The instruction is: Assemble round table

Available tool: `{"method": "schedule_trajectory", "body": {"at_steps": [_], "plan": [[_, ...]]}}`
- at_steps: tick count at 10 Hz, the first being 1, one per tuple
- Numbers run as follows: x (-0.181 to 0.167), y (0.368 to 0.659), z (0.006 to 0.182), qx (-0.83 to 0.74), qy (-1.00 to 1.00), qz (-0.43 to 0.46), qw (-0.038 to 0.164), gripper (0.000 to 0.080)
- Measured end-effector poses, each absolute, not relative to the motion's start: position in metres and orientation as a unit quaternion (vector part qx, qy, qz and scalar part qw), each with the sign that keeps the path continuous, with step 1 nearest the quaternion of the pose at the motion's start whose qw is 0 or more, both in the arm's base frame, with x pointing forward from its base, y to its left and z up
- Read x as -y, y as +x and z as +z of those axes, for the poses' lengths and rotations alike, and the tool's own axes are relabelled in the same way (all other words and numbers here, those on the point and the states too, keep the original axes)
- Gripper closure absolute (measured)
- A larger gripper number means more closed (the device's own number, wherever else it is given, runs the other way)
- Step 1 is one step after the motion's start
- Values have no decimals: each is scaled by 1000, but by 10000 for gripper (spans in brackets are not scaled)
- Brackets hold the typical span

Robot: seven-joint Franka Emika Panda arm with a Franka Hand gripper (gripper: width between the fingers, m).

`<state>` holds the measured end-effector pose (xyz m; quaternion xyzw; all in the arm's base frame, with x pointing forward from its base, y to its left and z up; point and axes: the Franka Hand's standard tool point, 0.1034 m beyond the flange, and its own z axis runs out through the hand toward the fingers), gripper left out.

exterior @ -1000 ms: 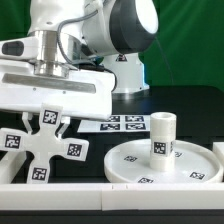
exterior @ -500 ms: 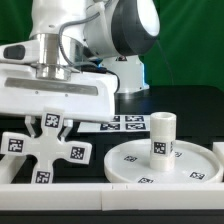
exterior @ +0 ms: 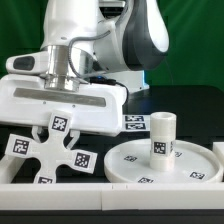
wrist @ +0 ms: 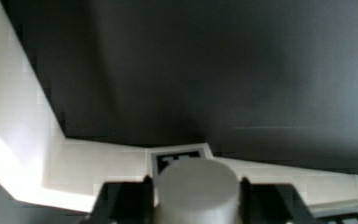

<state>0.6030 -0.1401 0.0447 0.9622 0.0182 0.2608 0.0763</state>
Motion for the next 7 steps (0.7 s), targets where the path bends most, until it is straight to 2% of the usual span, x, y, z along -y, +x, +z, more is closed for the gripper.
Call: {"method": "schedule_trajectory", "body": {"at_steps": [1, 2, 3, 4, 6, 7], "plan": [[140, 603, 44, -18, 962, 261, 76, 413], [140, 603, 44, -18, 962, 260, 76, 413], [140, 603, 44, -17, 962, 260, 76, 235], [140, 603, 44, -17, 962, 260, 76, 168], [140, 600, 44, -14, 962, 260, 77, 155], [136, 579, 37, -7, 966, 247, 74, 155]]}}
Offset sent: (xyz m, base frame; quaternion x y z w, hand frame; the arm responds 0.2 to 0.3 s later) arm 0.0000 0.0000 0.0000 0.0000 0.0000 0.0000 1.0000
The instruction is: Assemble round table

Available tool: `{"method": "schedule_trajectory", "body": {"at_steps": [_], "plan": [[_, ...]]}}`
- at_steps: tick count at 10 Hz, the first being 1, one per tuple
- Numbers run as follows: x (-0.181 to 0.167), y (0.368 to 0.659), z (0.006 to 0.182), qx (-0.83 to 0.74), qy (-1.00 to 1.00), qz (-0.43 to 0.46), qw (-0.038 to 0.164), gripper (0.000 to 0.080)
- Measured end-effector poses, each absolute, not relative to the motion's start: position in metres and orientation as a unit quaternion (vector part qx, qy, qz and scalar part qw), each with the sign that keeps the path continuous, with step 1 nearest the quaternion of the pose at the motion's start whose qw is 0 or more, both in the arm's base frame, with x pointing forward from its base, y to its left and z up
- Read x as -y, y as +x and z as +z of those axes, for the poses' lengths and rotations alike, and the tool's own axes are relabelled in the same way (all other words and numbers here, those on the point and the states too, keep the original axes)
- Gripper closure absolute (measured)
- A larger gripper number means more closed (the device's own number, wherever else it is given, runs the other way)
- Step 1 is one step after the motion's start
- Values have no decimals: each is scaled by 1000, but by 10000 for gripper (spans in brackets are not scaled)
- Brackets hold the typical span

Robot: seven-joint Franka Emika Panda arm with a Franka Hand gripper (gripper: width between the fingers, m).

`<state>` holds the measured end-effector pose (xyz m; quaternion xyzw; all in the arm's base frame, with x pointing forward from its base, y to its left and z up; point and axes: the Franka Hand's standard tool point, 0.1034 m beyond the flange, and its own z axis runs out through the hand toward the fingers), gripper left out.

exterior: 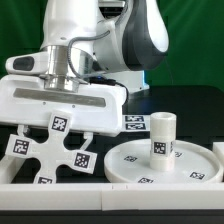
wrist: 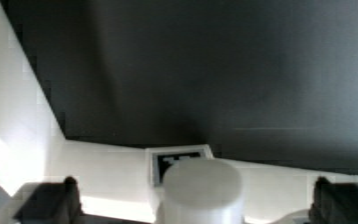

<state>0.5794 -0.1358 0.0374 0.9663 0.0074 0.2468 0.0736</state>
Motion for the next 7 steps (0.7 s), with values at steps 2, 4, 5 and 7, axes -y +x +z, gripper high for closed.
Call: {"method": "schedule_trajectory", "body": {"at_steps": [2, 4, 5, 7], "plan": [[133, 544, 22, 1, 974, 216, 66, 151], [129, 522, 14, 4, 978, 197, 61, 151], [128, 520, 19, 4, 979, 197, 60, 151], [128, 520, 41, 6, 983, 181, 39, 151]]}}
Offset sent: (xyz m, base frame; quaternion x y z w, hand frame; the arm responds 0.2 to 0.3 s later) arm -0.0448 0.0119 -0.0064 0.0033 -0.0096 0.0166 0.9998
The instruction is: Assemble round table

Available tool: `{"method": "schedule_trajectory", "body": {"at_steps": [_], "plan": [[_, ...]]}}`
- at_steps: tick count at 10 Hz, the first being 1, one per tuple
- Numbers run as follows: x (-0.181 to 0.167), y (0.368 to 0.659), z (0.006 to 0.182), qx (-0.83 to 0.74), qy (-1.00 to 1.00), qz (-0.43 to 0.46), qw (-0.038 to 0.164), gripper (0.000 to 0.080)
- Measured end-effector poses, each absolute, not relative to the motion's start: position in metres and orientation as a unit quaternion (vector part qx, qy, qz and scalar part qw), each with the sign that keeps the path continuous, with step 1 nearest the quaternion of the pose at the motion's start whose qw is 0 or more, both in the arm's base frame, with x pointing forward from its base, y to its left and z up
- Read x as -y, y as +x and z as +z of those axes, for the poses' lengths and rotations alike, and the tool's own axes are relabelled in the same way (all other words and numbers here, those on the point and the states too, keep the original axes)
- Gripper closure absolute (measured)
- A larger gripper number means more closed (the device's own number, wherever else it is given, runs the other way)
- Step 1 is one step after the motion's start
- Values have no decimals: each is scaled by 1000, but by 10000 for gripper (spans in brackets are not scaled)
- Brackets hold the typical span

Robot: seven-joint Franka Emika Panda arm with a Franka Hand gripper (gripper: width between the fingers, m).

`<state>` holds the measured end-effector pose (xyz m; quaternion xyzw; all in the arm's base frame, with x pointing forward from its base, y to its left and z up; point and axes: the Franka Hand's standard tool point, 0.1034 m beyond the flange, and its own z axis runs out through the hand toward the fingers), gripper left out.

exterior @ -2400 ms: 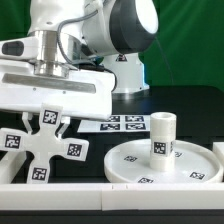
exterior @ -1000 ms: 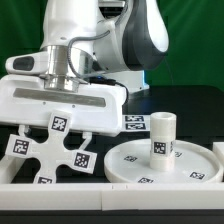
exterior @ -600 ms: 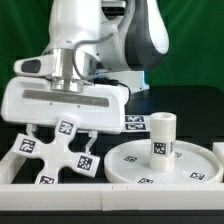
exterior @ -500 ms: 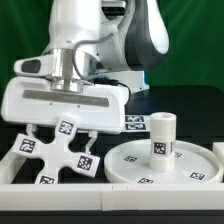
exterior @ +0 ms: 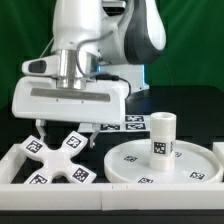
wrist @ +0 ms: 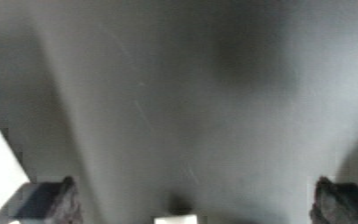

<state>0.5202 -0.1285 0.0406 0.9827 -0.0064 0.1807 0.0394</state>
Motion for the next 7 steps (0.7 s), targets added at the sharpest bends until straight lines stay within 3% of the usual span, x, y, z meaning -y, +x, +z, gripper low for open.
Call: {"method": "schedule_trajectory", "body": {"at_steps": [2, 7], "plan": [[122, 519, 59, 12, 983, 179, 29, 151], [122, 518, 57, 12, 984, 177, 29, 151]]}}
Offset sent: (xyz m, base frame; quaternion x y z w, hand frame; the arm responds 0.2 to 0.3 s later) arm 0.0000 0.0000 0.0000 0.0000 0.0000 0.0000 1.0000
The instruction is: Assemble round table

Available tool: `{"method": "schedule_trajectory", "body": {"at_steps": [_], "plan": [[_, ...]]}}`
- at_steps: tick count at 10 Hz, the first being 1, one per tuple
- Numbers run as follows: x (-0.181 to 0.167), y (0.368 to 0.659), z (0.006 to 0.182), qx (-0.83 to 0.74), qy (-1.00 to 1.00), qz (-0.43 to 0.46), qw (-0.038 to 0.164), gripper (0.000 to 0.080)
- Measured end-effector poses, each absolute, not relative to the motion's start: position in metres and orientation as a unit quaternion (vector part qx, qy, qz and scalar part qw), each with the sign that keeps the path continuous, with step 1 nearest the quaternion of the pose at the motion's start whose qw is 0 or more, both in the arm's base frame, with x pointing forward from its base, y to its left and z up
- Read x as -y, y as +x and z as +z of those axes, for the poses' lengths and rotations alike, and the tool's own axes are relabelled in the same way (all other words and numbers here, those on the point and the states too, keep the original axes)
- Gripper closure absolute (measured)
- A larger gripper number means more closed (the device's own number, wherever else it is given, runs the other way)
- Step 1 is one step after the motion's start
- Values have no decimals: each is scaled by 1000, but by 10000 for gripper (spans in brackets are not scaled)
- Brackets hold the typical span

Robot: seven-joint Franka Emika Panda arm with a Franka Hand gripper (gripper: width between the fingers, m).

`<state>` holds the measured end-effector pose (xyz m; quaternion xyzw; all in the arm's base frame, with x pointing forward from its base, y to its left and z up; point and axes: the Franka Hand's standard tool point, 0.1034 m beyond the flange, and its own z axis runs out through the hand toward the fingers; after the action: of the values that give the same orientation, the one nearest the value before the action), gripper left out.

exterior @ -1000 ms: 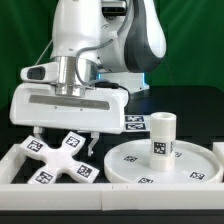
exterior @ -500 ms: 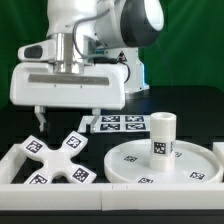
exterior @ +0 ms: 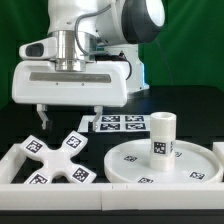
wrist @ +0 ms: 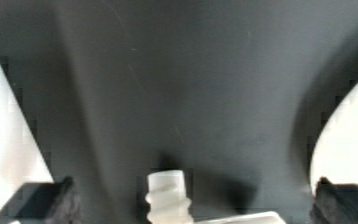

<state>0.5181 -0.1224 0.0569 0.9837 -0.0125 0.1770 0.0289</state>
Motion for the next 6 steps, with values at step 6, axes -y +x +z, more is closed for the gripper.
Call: {"method": "schedule_trajectory", "body": {"at_steps": [6], "plan": [[111, 563, 107, -55, 995, 41, -69, 151]]}}
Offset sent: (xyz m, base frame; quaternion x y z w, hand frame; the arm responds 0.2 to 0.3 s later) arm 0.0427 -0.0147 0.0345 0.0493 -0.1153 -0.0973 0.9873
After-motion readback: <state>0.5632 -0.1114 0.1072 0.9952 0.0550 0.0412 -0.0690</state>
